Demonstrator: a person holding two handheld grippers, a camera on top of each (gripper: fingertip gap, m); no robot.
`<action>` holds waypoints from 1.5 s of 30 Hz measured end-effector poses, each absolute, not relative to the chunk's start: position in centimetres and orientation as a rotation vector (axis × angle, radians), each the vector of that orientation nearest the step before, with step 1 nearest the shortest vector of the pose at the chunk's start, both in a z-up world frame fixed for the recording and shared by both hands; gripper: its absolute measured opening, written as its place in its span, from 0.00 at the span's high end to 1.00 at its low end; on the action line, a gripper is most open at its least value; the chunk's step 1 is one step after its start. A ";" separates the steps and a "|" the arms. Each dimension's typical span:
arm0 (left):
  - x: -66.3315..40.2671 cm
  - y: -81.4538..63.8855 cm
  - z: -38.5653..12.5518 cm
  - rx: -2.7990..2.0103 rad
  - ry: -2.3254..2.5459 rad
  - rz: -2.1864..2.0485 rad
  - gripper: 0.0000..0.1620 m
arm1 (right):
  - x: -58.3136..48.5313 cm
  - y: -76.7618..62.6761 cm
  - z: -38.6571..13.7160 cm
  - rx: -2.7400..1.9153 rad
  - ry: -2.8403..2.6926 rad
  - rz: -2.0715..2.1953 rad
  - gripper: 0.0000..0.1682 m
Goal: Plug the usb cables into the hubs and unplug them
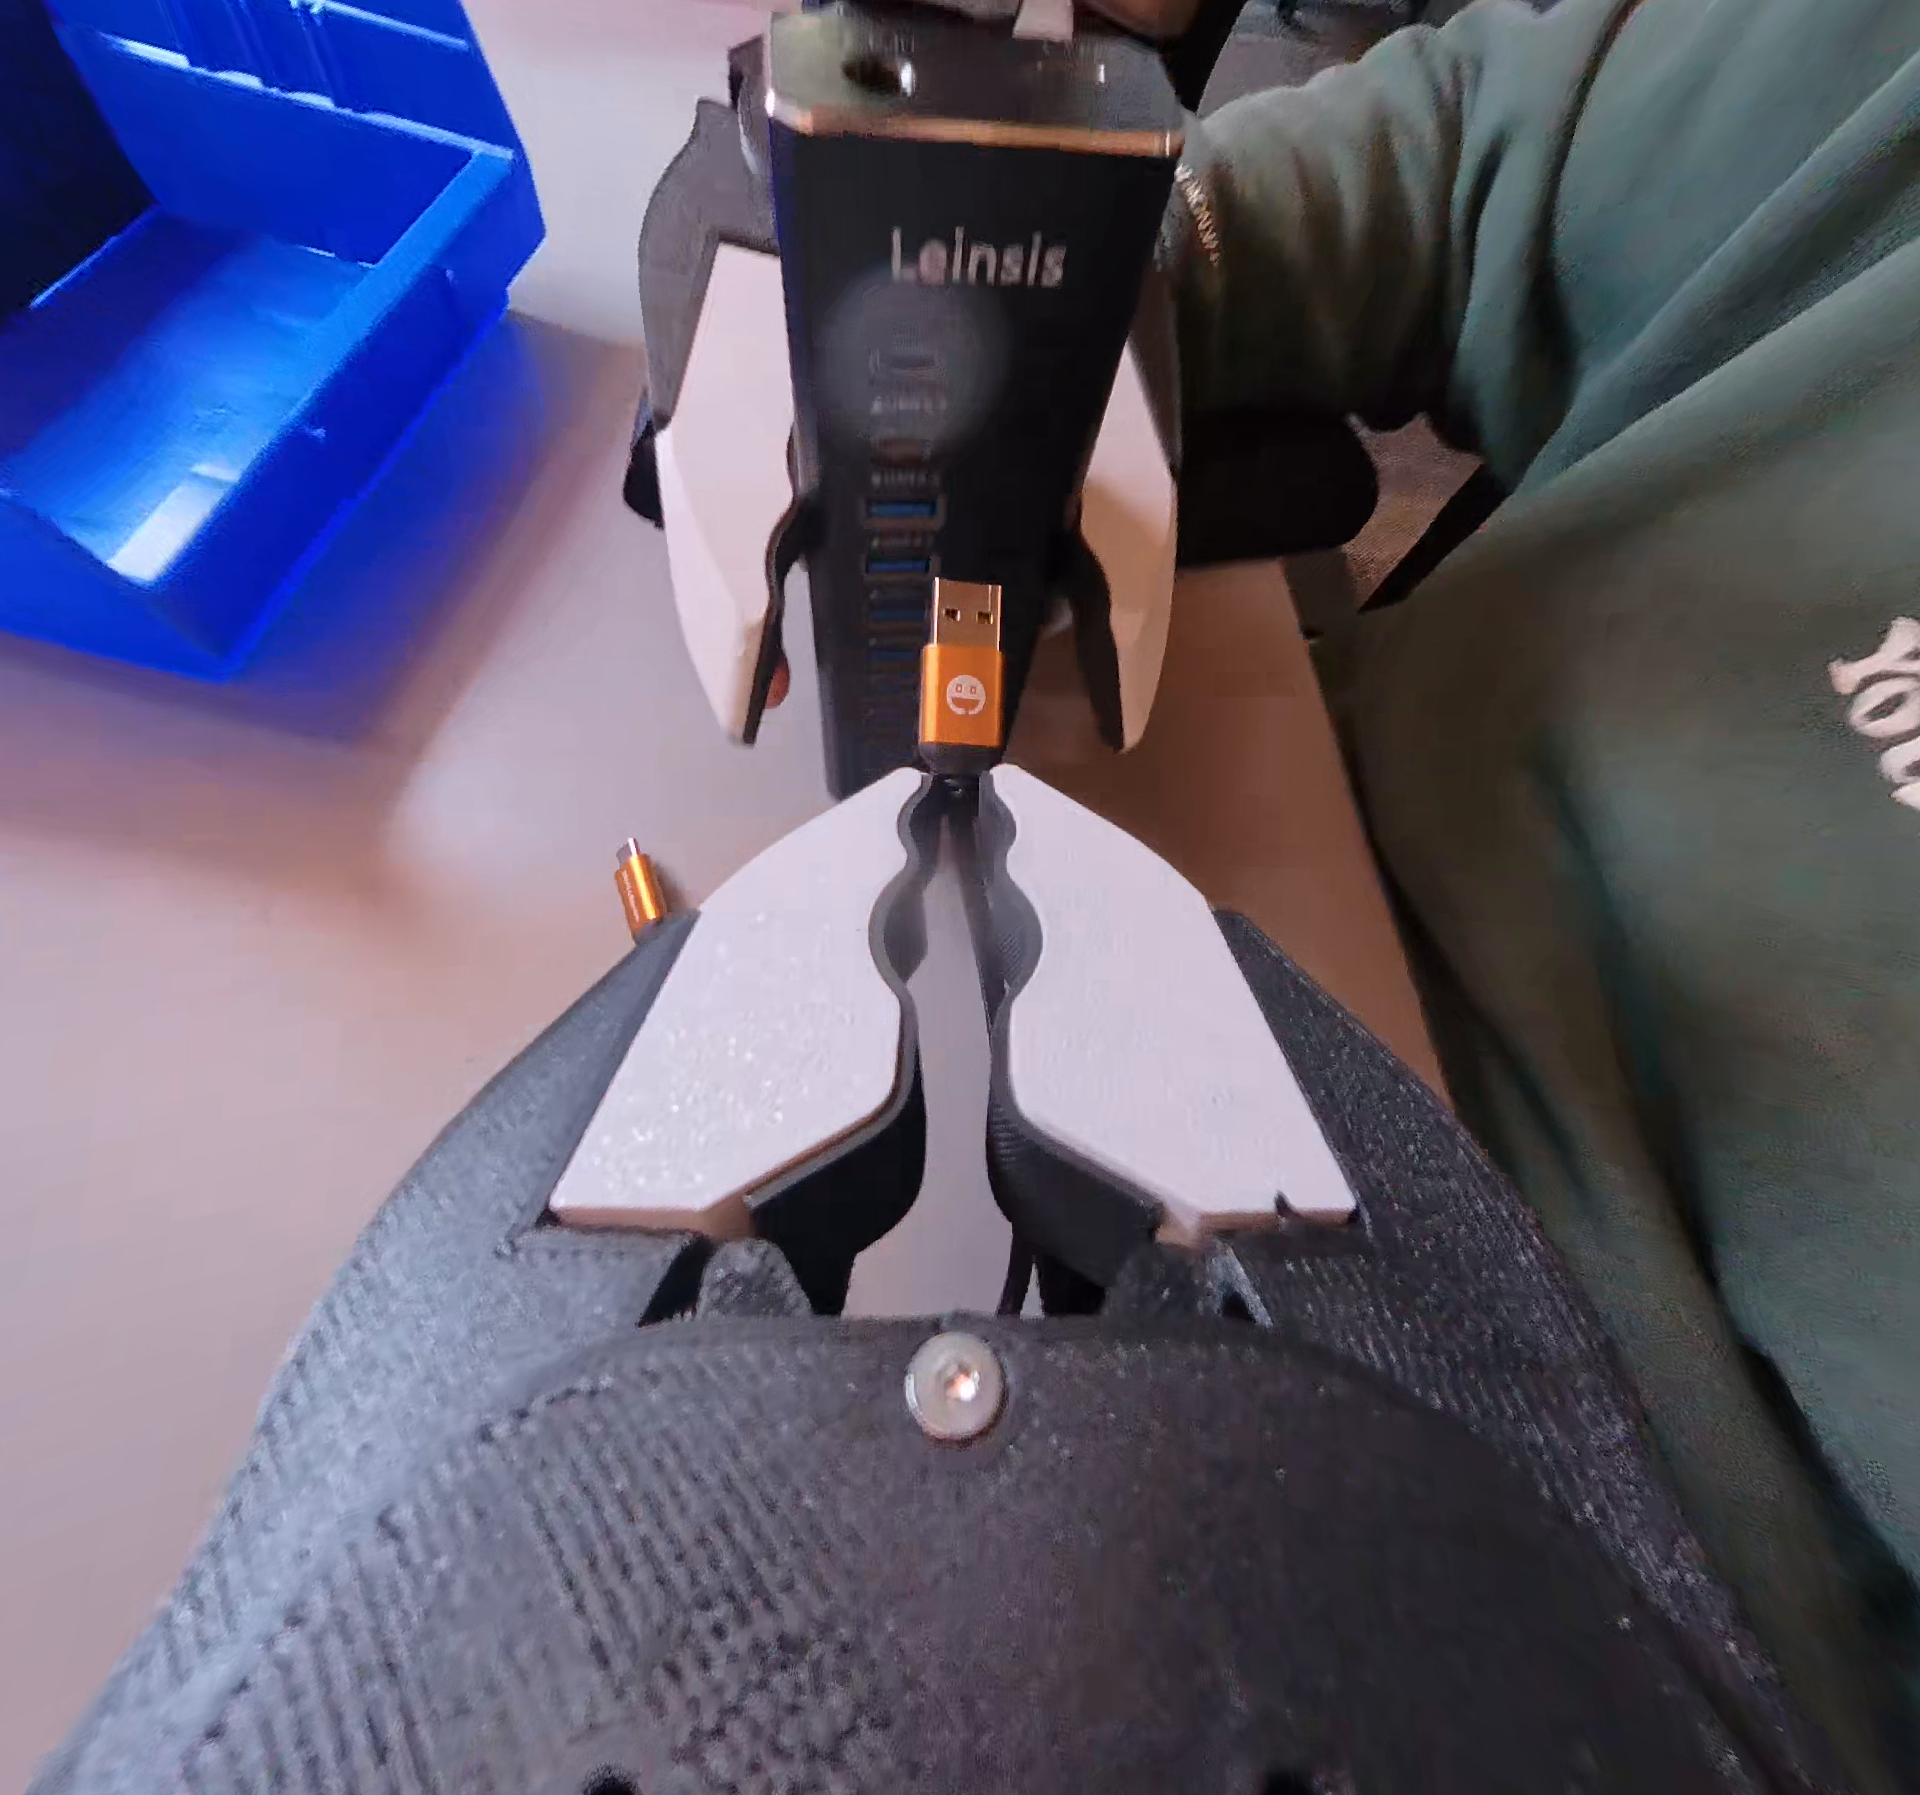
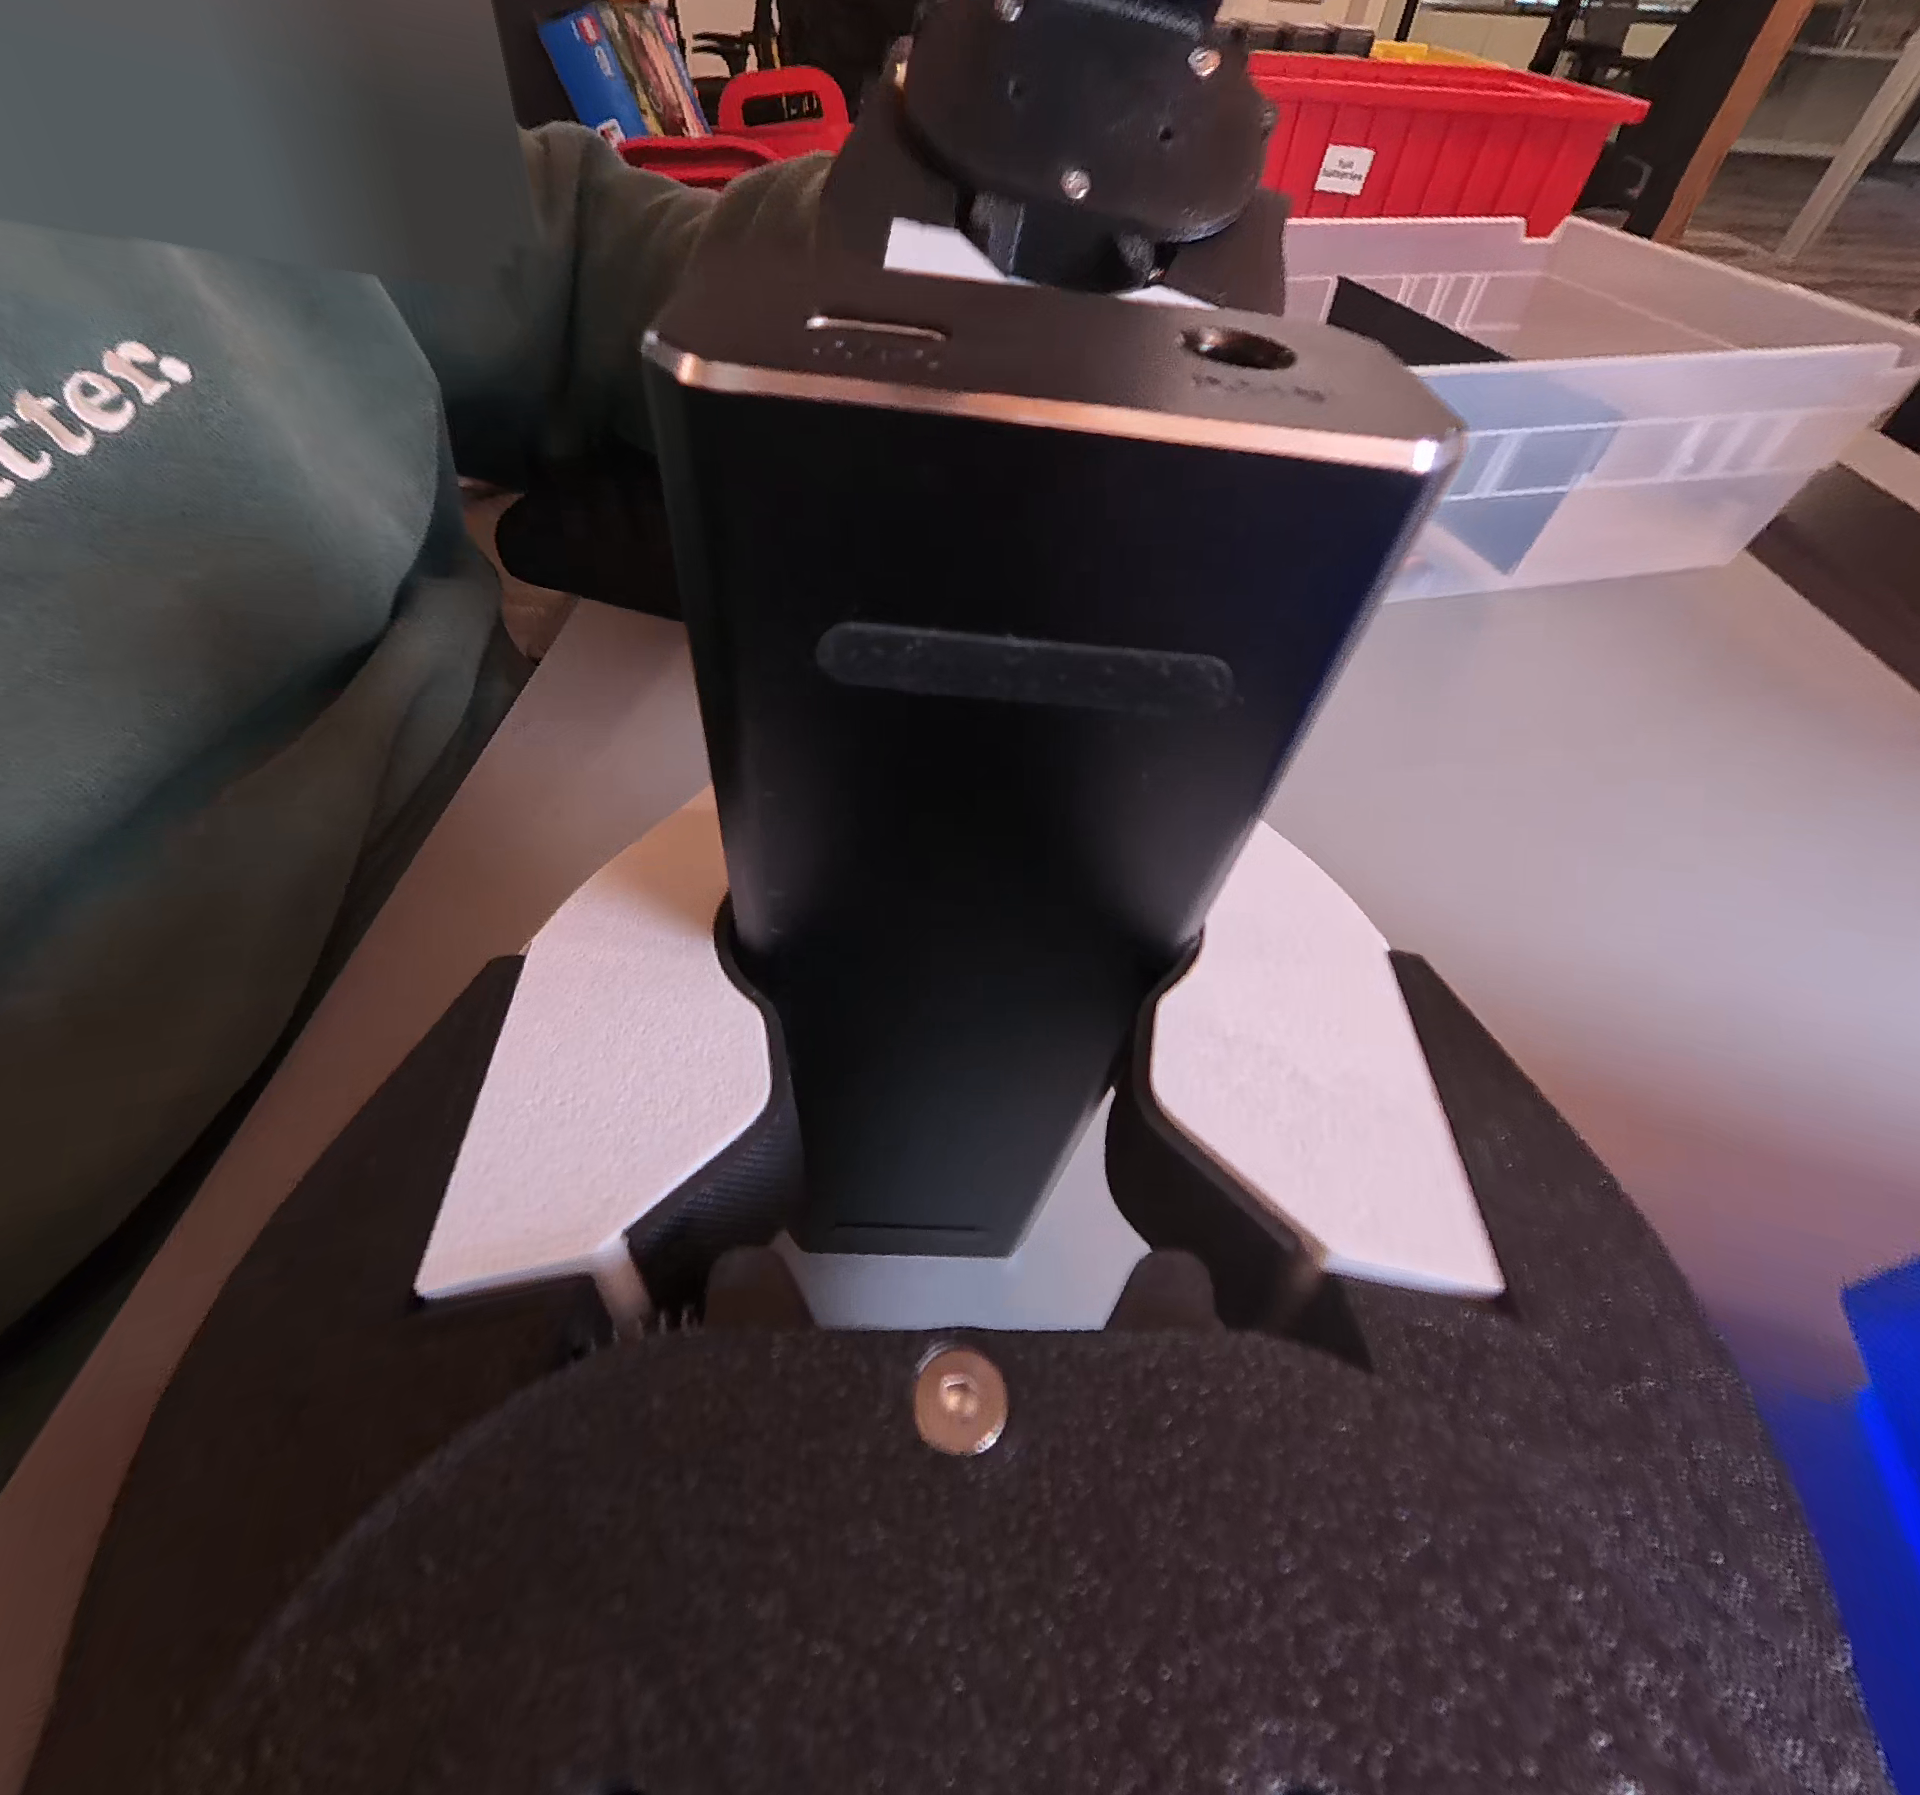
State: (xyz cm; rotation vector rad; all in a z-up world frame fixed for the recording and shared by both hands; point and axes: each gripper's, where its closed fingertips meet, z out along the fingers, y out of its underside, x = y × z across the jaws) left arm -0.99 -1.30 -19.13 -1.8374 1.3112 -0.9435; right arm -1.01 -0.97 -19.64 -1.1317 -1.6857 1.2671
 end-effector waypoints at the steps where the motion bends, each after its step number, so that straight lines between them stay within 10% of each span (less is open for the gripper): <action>1: -0.8 -1.4 -18.8 -1.836 1.308 -0.951 0.96 | -1.2 -1.2 -19.7 -1.126 -1.694 1.259 0.57; 45: -2.4 -0.8 -19.7 -2.019 1.744 -0.391 0.96 | -2.1 -1.3 -21.3 -1.236 -1.842 0.883 0.57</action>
